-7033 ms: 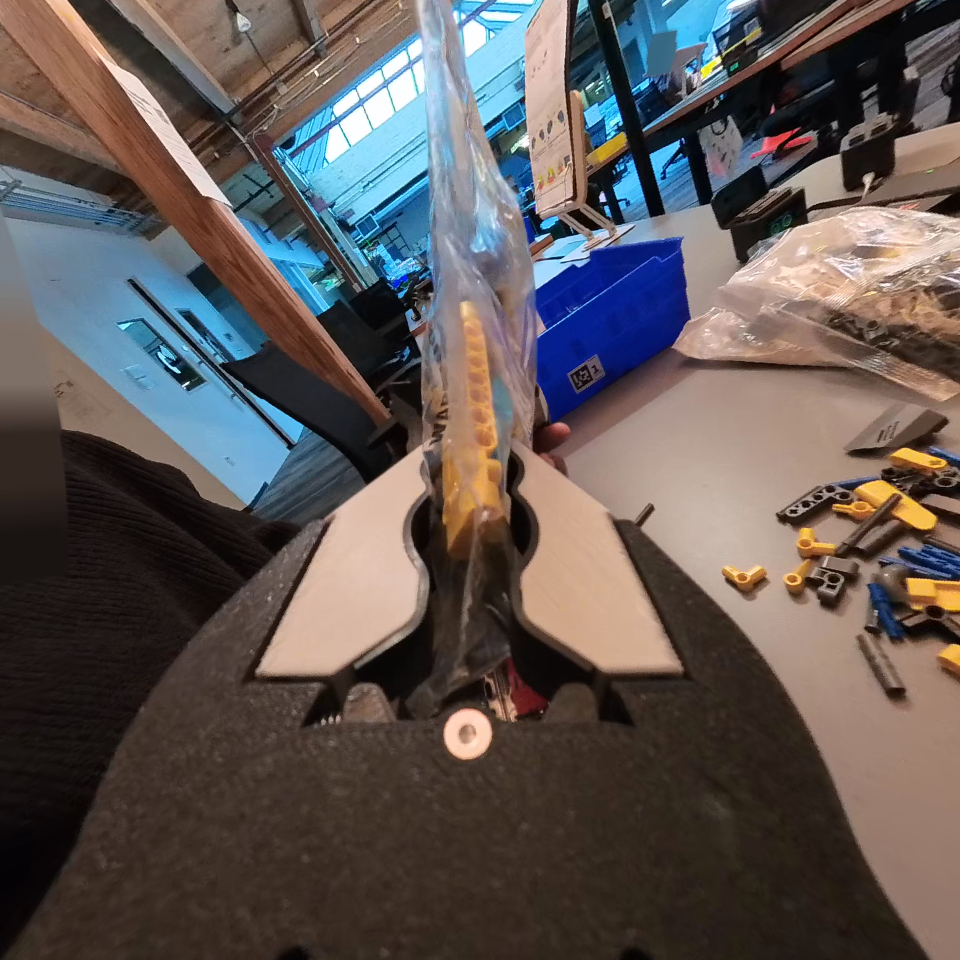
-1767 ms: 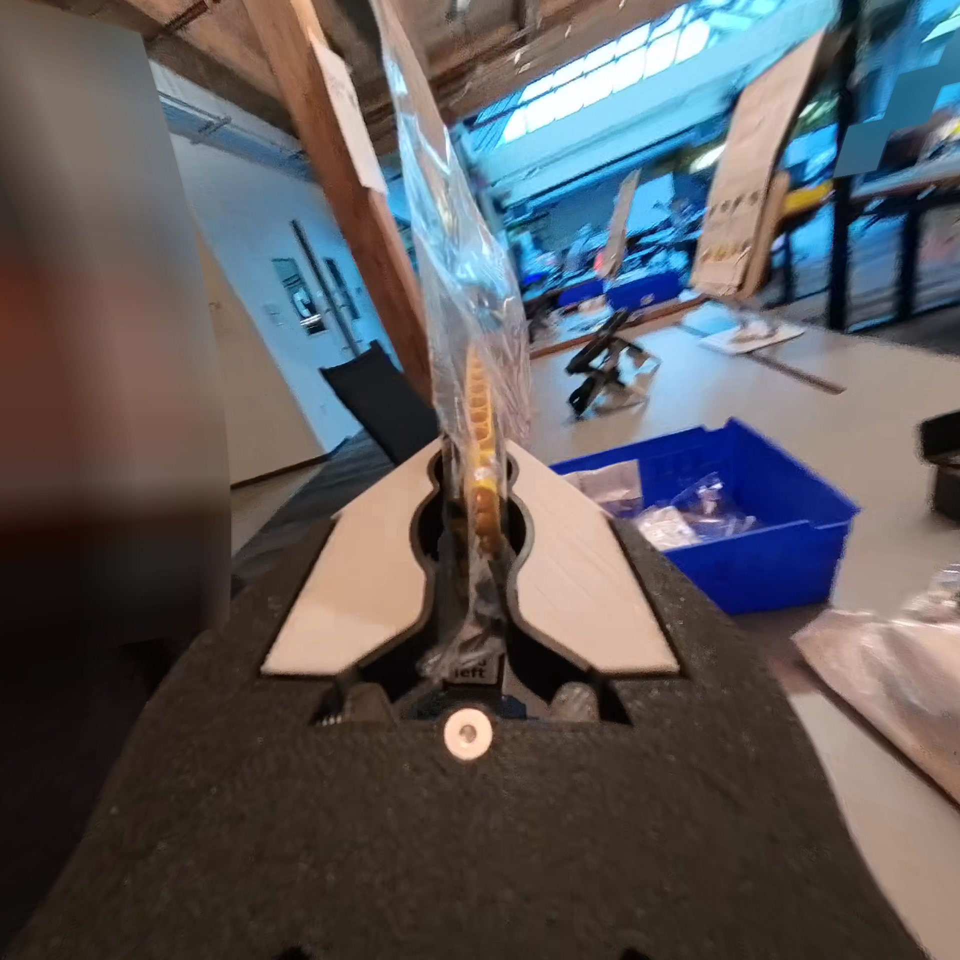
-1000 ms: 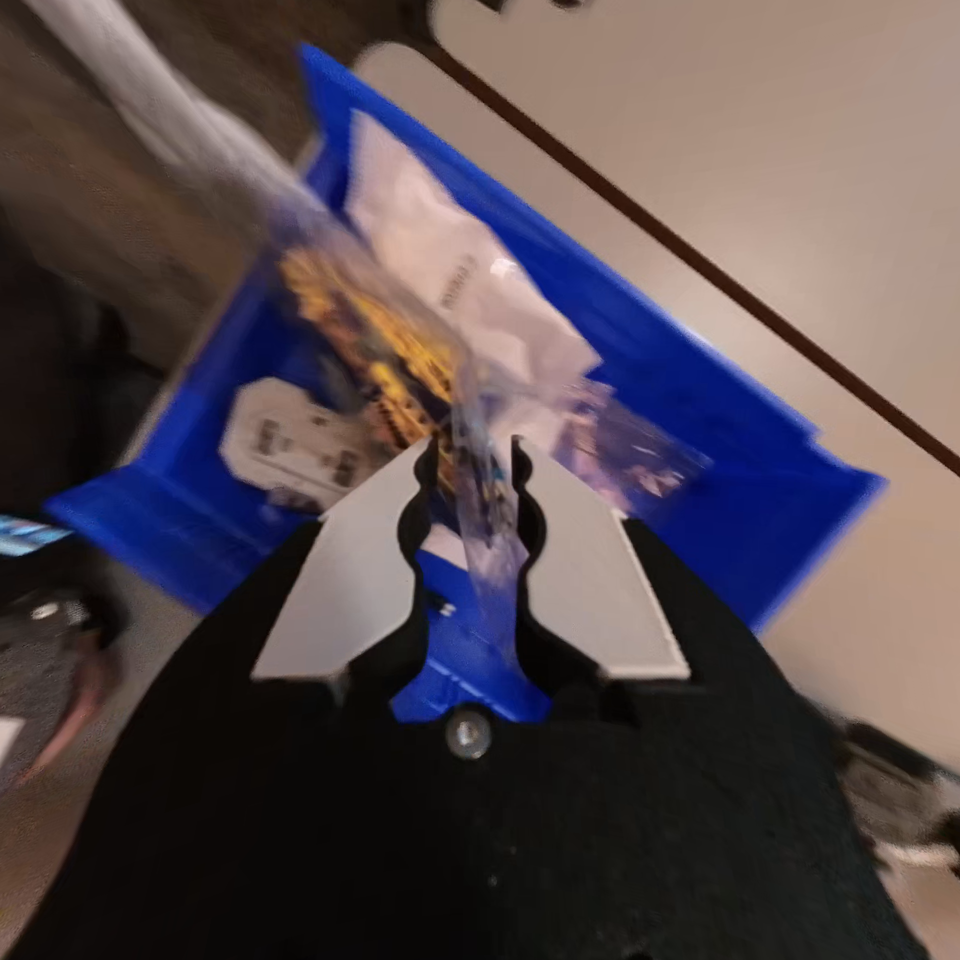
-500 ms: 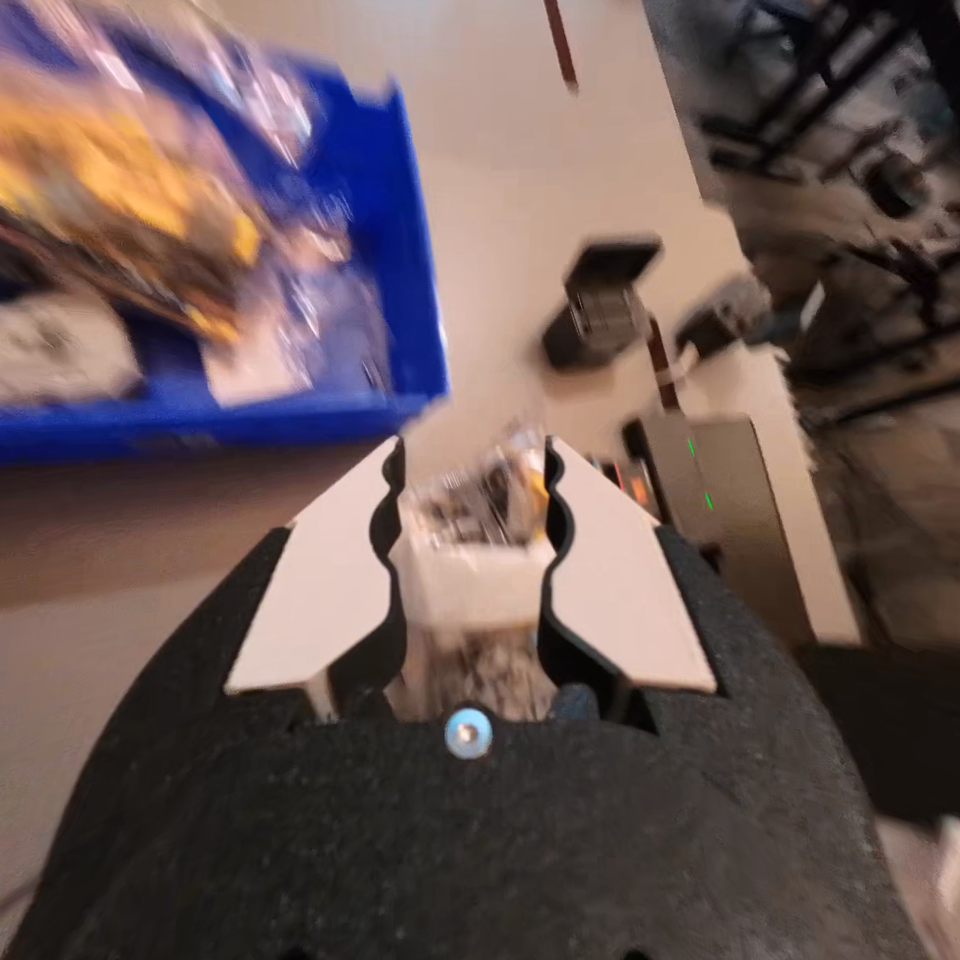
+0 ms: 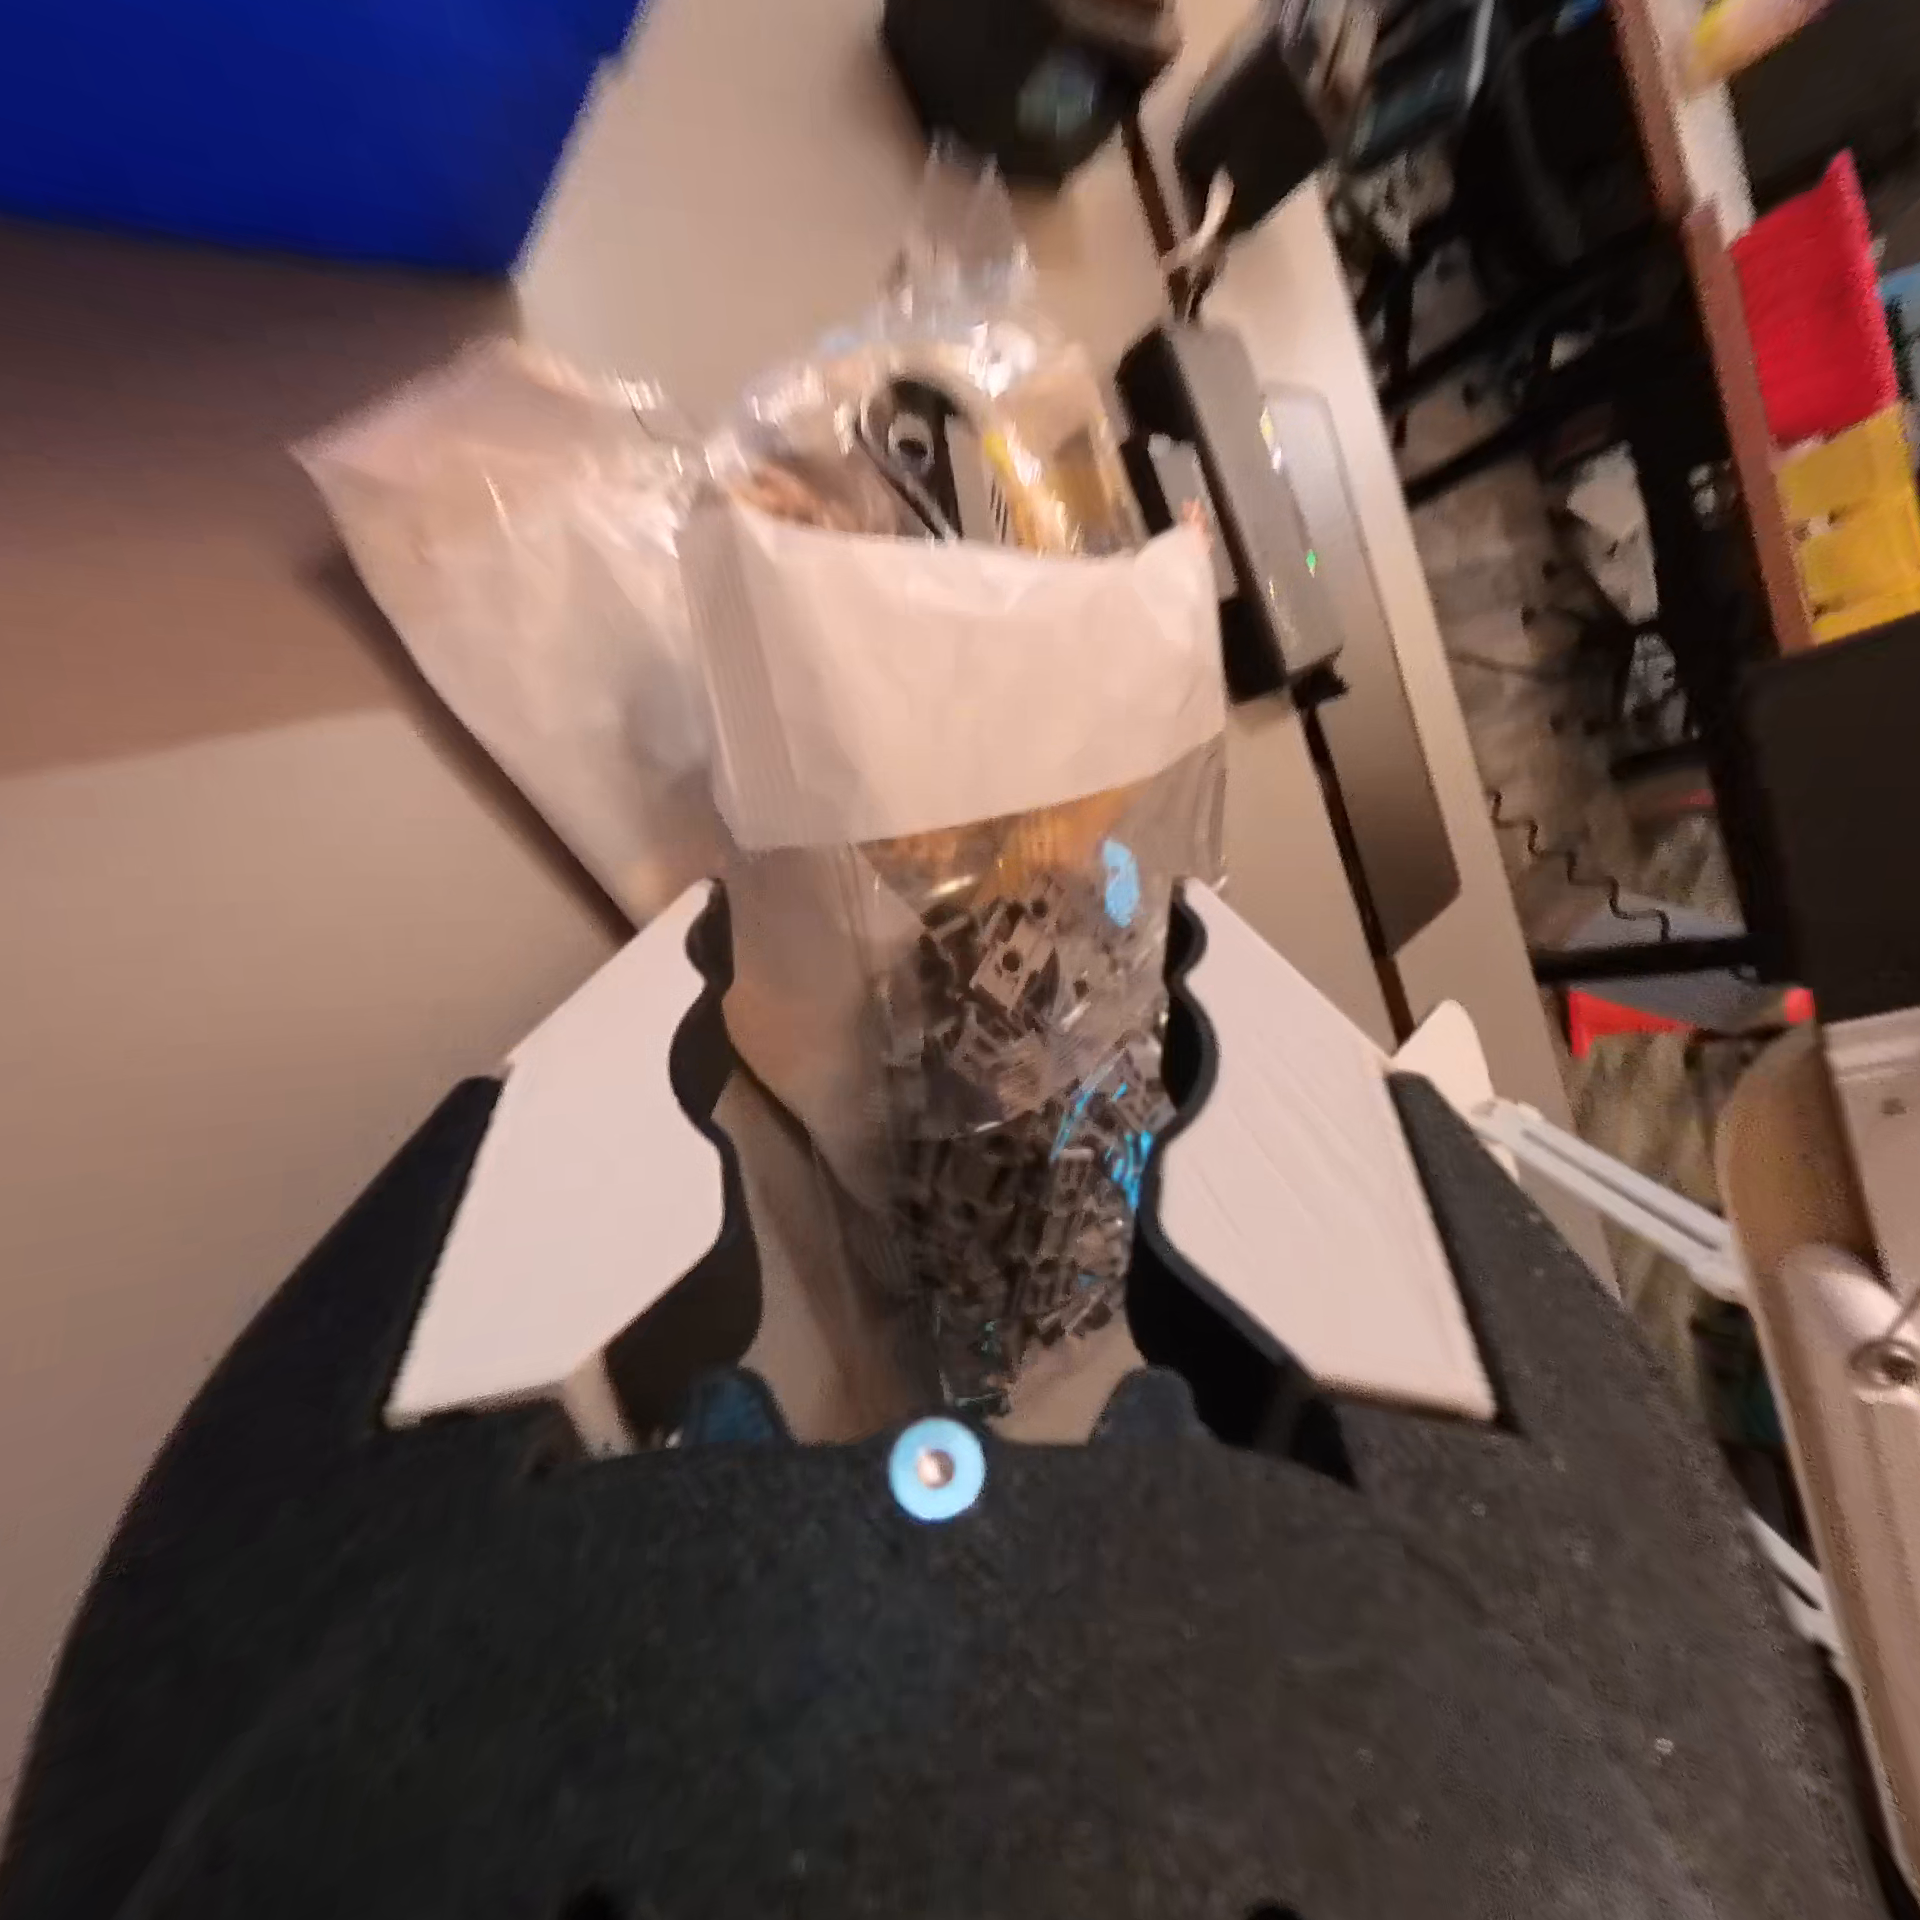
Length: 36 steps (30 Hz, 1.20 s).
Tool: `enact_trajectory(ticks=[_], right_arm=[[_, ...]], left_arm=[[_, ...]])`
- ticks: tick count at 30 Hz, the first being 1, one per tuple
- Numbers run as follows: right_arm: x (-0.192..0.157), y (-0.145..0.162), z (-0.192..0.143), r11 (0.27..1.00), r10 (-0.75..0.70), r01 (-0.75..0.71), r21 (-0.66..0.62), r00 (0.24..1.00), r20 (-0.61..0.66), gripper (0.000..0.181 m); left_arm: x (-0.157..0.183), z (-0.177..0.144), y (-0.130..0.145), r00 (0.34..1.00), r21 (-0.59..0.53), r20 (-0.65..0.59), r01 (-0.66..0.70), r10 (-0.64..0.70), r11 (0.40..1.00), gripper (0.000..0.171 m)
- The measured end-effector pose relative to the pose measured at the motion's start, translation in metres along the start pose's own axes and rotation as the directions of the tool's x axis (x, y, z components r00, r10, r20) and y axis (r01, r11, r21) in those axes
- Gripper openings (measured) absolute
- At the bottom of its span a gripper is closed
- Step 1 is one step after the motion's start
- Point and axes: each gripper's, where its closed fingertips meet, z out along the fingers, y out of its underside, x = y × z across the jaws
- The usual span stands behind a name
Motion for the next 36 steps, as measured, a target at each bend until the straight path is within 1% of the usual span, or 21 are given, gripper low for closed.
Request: enact_trajectory(ticks=[1, 3, 5, 6, 8, 10, 12, 13, 15, 17, 19, 21, 23, 26, 30, 32, 34, 36], right_arm=[[-0.002, 0.007, 0.007, 0.999, -0.012, 0.012, -0.033, 1.000, 0.008, 0.083], [-0.002, 0.004, 0.012, 1.000, -0.012, 0.012, 0.004, 0.999, 0.035, 0.075], [0.004, 0.000, 0.010, 1.000, 0.020, -0.021, 0.019, 0.998, 0.061, 0.037], [0.009, -0.004, 0.005, 0.998, 0.051, -0.054, 0.037, 0.995, 0.084, 0.026], [0.027, -0.017, -0.012, 0.985, 0.134, -0.144, 0.094, 0.986, 0.103, 0.010], [0.050, -0.027, -0.035, 0.961, 0.216, -0.233, 0.151, 0.969, 0.120, 0.002], [0.071, -0.041, -0.063, 0.914, 0.305, -0.339, 0.221, 0.936, 0.177, 0.000], [0.076, -0.050, -0.080, 0.873, 0.354, -0.413, 0.258, 0.902, 0.247, 0.000], [0.081, -0.075, -0.122, 0.760, 0.401, -0.552, 0.342, 0.813, 0.422, 0.000], [0.081, -0.095, -0.167, 0.650, 0.374, -0.648, 0.397, 0.727, 0.575, 0.000], [0.071, -0.109, -0.208, 0.555, 0.318, -0.731, 0.396, 0.627, 0.712, 0.000], [0.057, -0.117, -0.242, 0.481, 0.247, -0.799, 0.361, 0.518, 0.819, 0.000], [0.046, -0.120, -0.267, 0.431, 0.198, -0.840, 0.330, 0.445, 0.874, 0.000], [0.035, -0.120, -0.294, 0.388, 0.156, -0.865, 0.319, 0.402, 0.902, 0.000], [0.025, -0.117, -0.317, 0.386, 0.125, -0.865, 0.321, 0.393, 0.911, 0.000], [0.024, -0.115, -0.329, 0.375, 0.111, -0.868, 0.326, 0.391, 0.914, 0.000], [0.025, -0.114, -0.340, 0.360, 0.101, -0.869, 0.338, 0.397, 0.912, 0.000], [0.025, -0.113, -0.349, 0.347, 0.093, -0.870, 0.351, 0.405, 0.910, 0.000]], left_arm=[[0.000, 0.000, 0.000, 1.000, 0.002, 0.000, 0.002, -0.002, 1.000, 0.026], [0.000, 0.000, 0.000, 1.000, 0.000, 0.002, 0.001, -0.001, 1.000, 0.026], [0.000, 0.000, 0.001, 1.000, -0.003, -0.001, -0.004, 0.004, 1.000, 0.026], [0.001, 0.001, 0.001, 1.000, -0.004, -0.001, -0.006, 0.006, 1.000, 0.026], [0.001, 0.001, 0.001, 1.000, -0.006, -0.004, -0.007, 0.007, 1.000, 0.026], [0.001, 0.001, 0.001, 1.000, -0.007, -0.005, -0.003, 0.003, 1.000, 0.026], [0.000, 0.001, 0.001, 1.000, -0.006, -0.006, 0.005, -0.005, 1.000, 0.026], [0.000, 0.001, 0.001, 1.000, -0.003, -0.006, 0.009, -0.009, 1.000, 0.026], [-0.002, 0.000, -0.001, 1.000, 0.010, -0.001, 0.025, -0.025, 1.000, 0.026], [-0.004, -0.002, -0.004, 0.999, 0.030, -0.010, 0.054, -0.054, 0.998, 0.026], [-0.001, -0.002, -0.005, 0.994, 0.039, -0.049, 0.099, -0.097, 0.994, 0.027], [0.004, 0.000, -0.003, 0.986, 0.025, -0.098, 0.142, -0.138, 0.990, 0.027], [0.009, 0.004, 0.003, 0.979, -0.009, -0.123, 0.161, -0.161, 0.987, 0.028], [0.025, 0.011, 0.013, 0.975, -0.059, -0.167, 0.138, -0.146, 0.989, 0.028], [0.057, 0.016, 0.012, 0.962, -0.058, -0.263, 0.066, -0.079, 0.996, 0.030], [0.066, 0.015, 0.001, 0.954, -0.009, -0.295, 0.062, -0.061, 0.998, 0.033], [0.074, 0.004, -0.021, 0.927, 0.098, -0.367, 0.126, -0.081, 0.987, 0.039], [0.071, -0.004, -0.038, 0.908, 0.167, -0.401, 0.208, -0.126, 0.964, 0.043]])
